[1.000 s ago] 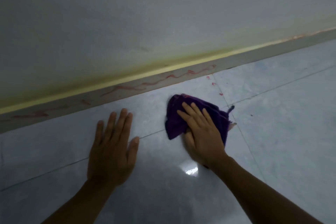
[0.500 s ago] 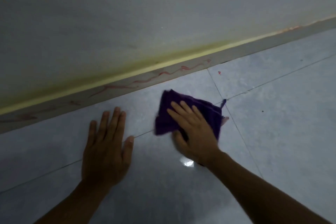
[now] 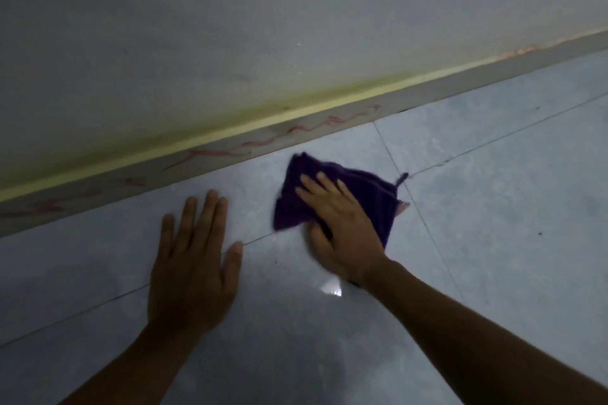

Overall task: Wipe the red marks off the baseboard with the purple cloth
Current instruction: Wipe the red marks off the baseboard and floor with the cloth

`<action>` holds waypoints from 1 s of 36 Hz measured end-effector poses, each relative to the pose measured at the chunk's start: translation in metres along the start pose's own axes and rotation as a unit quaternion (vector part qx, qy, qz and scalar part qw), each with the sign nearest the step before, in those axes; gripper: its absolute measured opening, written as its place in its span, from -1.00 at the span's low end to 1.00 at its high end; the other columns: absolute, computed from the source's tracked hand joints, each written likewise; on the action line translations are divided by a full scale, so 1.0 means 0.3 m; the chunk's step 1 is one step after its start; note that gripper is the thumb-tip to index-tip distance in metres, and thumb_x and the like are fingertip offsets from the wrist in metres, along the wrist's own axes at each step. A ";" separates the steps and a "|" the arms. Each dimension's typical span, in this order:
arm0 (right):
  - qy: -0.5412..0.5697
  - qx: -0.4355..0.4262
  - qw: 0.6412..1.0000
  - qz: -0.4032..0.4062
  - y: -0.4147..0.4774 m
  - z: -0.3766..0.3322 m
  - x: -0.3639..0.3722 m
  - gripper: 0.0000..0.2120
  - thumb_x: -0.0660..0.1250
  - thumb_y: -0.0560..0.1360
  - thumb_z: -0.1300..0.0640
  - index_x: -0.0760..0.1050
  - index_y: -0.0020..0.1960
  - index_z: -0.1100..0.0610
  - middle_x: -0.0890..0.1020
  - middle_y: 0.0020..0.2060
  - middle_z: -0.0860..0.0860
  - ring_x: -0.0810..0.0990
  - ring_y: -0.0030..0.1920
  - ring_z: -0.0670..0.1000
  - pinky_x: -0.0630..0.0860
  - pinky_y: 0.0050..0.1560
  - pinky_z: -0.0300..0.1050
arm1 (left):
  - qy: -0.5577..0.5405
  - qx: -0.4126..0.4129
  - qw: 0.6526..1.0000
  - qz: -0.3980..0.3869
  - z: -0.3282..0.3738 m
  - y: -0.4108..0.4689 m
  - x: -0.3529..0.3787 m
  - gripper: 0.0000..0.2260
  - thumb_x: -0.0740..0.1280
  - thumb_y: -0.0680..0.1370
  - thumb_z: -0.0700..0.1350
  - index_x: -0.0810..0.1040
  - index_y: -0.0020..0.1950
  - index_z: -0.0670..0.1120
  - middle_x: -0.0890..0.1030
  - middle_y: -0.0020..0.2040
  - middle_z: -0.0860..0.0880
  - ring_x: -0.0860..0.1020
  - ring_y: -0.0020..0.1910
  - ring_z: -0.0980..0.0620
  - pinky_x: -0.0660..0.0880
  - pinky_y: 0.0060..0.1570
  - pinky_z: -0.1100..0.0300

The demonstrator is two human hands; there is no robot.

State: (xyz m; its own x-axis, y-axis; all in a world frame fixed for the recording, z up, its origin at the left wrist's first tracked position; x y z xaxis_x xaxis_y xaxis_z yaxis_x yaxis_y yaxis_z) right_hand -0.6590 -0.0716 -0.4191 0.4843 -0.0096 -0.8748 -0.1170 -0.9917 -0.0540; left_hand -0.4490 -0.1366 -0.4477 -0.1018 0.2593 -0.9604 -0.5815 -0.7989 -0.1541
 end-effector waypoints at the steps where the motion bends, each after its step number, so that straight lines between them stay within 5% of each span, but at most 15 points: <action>1: 0.008 -0.031 0.999 -0.013 -0.048 0.002 -0.002 -0.49 0.17 0.59 0.07 0.34 0.54 0.02 0.34 0.56 -0.06 0.16 0.61 -0.06 0.04 0.62 0.10 | -0.002 0.001 1.000 0.000 -0.001 0.000 0.001 -0.37 -0.09 0.67 0.19 -0.06 0.72 0.00 0.01 0.74 -0.02 -0.06 0.73 -0.05 -0.07 0.69 -0.13; 3: 0.000 -0.036 0.999 0.008 -0.119 0.079 -0.061 -0.50 0.21 0.53 0.11 0.44 0.48 0.05 0.41 0.52 -0.05 0.26 0.58 0.00 0.12 0.59 0.16 | -0.009 0.001 1.000 0.007 -0.001 -0.002 -0.004 -0.37 -0.06 0.67 0.18 -0.02 0.72 -0.01 0.04 0.74 -0.02 -0.04 0.73 -0.06 -0.05 0.69 -0.14; 6: -0.025 0.102 0.991 0.085 -0.170 0.328 -0.208 -0.47 0.20 0.49 0.11 0.44 0.46 0.07 0.45 0.49 0.05 0.33 0.54 0.11 0.20 0.51 0.33 | -0.014 0.001 1.000 0.012 0.004 -0.002 -0.007 -0.37 -0.05 0.67 0.18 -0.01 0.72 -0.02 0.05 0.74 -0.01 -0.03 0.73 -0.05 -0.04 0.69 -0.14; 10: -0.109 0.370 0.913 0.136 -0.105 0.588 -0.332 -0.39 -0.01 0.62 -0.08 0.11 0.63 0.08 0.13 0.64 0.08 0.05 0.63 0.15 -0.03 0.59 0.29 | -0.021 0.003 1.000 0.015 0.008 0.001 -0.008 -0.37 -0.03 0.67 0.17 -0.02 0.72 -0.01 0.02 0.74 -0.01 -0.06 0.73 -0.04 -0.03 0.69 -0.16; 12: -0.110 0.423 0.886 0.152 -0.010 0.561 -0.312 -0.36 -0.11 0.64 -0.14 0.03 0.65 0.13 0.07 0.65 0.09 -0.01 0.64 0.19 -0.05 0.59 0.30 | -0.029 0.002 0.999 0.019 0.009 -0.001 -0.010 -0.37 -0.01 0.67 0.15 -0.01 0.72 -0.02 0.03 0.74 -0.01 -0.05 0.73 -0.05 -0.04 0.69 -0.16; 14: -0.118 0.380 0.904 0.155 0.096 0.421 -0.236 -0.36 -0.16 0.66 -0.14 0.04 0.64 0.17 0.09 0.64 0.12 0.02 0.63 0.20 -0.03 0.59 0.28 | -0.030 0.005 0.999 0.021 0.012 -0.003 -0.013 -0.37 0.00 0.67 0.14 0.00 0.72 -0.03 0.03 0.74 -0.02 -0.04 0.73 -0.06 -0.02 0.69 -0.17; 18: -0.100 0.160 0.976 0.104 0.132 0.027 -0.002 -0.46 -0.07 0.69 -0.06 0.11 0.62 0.09 0.18 0.62 0.05 0.06 0.64 0.07 0.00 0.62 0.16 | -0.022 0.009 1.000 0.012 0.014 0.000 -0.013 -0.38 -0.03 0.68 0.15 -0.01 0.72 -0.04 0.02 0.74 -0.04 -0.04 0.73 -0.07 -0.02 0.69 -0.18; 21: -0.030 0.039 0.998 0.038 0.077 -0.050 0.035 -0.51 -0.01 0.69 -0.02 0.19 0.60 0.00 0.26 0.60 -0.04 0.08 0.62 -0.09 0.00 0.63 0.04 | -0.021 0.014 1.000 0.002 0.012 0.003 -0.009 -0.39 -0.08 0.69 0.16 -0.06 0.72 -0.02 -0.03 0.74 -0.03 -0.08 0.73 -0.06 -0.04 0.69 -0.16; 23: 0.033 0.055 0.997 0.051 0.068 0.010 -0.023 -0.54 0.03 0.68 0.01 0.25 0.57 0.00 0.41 0.51 -0.05 0.26 0.52 -0.23 0.14 0.58 -0.16 | -0.020 0.017 1.000 0.003 0.010 0.002 -0.012 -0.39 -0.09 0.69 0.15 -0.09 0.72 -0.01 -0.04 0.74 -0.03 -0.09 0.73 -0.05 -0.06 0.70 -0.14; 25: 0.105 0.128 0.981 0.098 0.066 0.090 -0.093 -0.60 0.06 0.68 0.04 0.33 0.50 0.02 0.59 0.18 -0.13 0.49 0.16 -0.41 0.36 0.25 -0.47 | -0.017 0.021 1.000 0.009 0.012 0.001 -0.014 -0.40 -0.09 0.70 0.14 -0.08 0.72 -0.02 -0.03 0.74 -0.03 -0.08 0.73 -0.05 -0.07 0.70 -0.13; 28: 0.152 0.226 0.949 0.160 0.051 0.151 -0.118 -0.75 0.00 0.70 -0.02 0.39 0.25 -0.03 0.53 -0.21 -0.23 0.53 -0.16 -0.40 0.47 -0.20 -0.32 | -0.011 0.023 1.000 0.017 0.012 -0.001 -0.016 -0.39 -0.06 0.70 0.12 -0.03 0.72 -0.06 0.01 0.74 -0.05 -0.03 0.73 -0.08 -0.03 0.69 -0.16; 30: 0.127 0.184 0.965 0.140 0.060 0.063 -0.079 -0.69 -0.03 0.69 -0.08 0.37 0.32 -0.06 0.61 -0.09 -0.18 0.54 -0.06 -0.41 0.51 -0.06 -0.24 | -0.013 0.027 0.999 0.014 0.011 -0.003 -0.018 -0.39 -0.04 0.70 0.11 -0.04 0.72 -0.08 0.00 0.74 -0.06 -0.04 0.73 -0.09 -0.02 0.69 -0.16; 32: 0.052 0.092 0.992 0.067 0.077 -0.080 0.023 -0.53 -0.06 0.69 -0.08 0.18 0.58 -0.04 0.49 0.43 -0.06 0.34 0.44 -0.29 0.29 0.51 -0.14 | -0.015 0.025 1.000 0.010 0.008 -0.002 -0.021 -0.39 -0.03 0.70 0.09 -0.05 0.71 -0.11 -0.02 0.74 -0.09 -0.05 0.73 -0.09 -0.01 0.69 -0.16; 34: -0.099 -0.022 0.995 0.010 0.061 -0.201 0.130 -0.48 -0.08 0.71 -0.08 0.02 0.64 -0.02 0.13 0.64 0.02 0.00 0.64 0.00 -0.06 0.63 0.09 | -0.033 0.022 0.999 0.004 0.006 -0.004 -0.025 -0.39 -0.02 0.70 0.06 -0.06 0.70 -0.14 -0.03 0.73 -0.11 -0.05 0.72 -0.07 -0.01 0.70 -0.14; 36: -0.130 -0.054 0.990 -0.018 0.028 -0.188 0.150 -0.46 -0.09 0.70 -0.10 -0.03 0.66 -0.05 0.06 0.65 0.01 -0.07 0.65 0.02 -0.11 0.62 0.17 | -0.057 0.027 0.998 -0.001 -0.007 -0.019 -0.036 -0.39 0.00 0.69 0.03 -0.08 0.70 -0.12 -0.05 0.73 -0.08 -0.06 0.72 -0.03 -0.05 0.70 -0.07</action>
State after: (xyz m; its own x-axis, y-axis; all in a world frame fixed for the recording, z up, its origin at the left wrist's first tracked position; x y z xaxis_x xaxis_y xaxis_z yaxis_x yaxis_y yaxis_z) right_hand -0.5893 -0.0876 -0.4317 0.2444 0.0459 -0.9686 -0.0028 -0.9988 -0.0480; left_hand -0.4429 -0.1362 -0.4369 -0.1893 0.3231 -0.9272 -0.6245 -0.7683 -0.1402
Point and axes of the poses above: each hand's wrist, its own y-axis towards the middle knuckle, its own x-axis out of the palm, z = x × y, the point moved 10 cm from there along y, towards the middle knuckle
